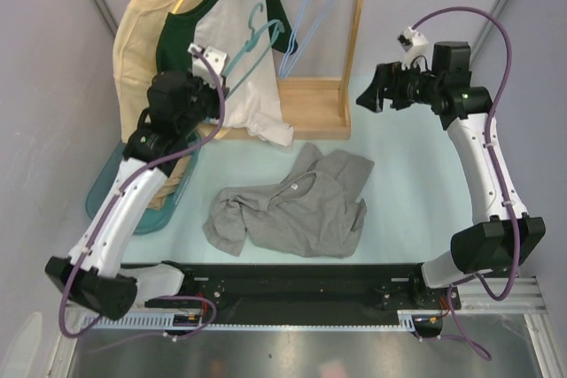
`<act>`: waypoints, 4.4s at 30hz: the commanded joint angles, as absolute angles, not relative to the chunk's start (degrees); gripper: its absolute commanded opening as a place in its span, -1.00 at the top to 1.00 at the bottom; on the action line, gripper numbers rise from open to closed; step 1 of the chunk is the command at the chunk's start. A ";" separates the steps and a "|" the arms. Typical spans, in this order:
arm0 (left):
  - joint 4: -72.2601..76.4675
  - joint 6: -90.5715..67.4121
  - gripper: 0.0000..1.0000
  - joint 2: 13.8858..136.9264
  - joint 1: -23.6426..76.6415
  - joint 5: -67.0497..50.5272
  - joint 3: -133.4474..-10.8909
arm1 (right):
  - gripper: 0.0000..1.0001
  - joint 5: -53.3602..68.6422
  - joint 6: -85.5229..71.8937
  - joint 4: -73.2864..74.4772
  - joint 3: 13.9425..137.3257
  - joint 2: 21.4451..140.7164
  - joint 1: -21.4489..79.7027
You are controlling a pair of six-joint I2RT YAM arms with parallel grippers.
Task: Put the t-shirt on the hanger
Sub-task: Pick up the hanger from the clothesline.
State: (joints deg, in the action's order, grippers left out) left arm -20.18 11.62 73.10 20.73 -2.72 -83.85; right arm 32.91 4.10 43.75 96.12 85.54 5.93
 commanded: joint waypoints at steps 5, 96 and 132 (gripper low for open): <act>-18.46 8.79 0.99 52.77 23.55 12.89 -66.90 | -0.99 29.58 -23.44 14.55 97.30 81.74 24.90; -34.91 27.29 0.99 47.46 29.27 -43.84 -49.31 | -0.99 23.03 28.99 36.83 69.53 56.27 41.75; -21.62 16.35 0.99 44.65 28.83 -47.11 -42.54 | 0.35 38.32 48.69 59.33 91.67 83.05 44.03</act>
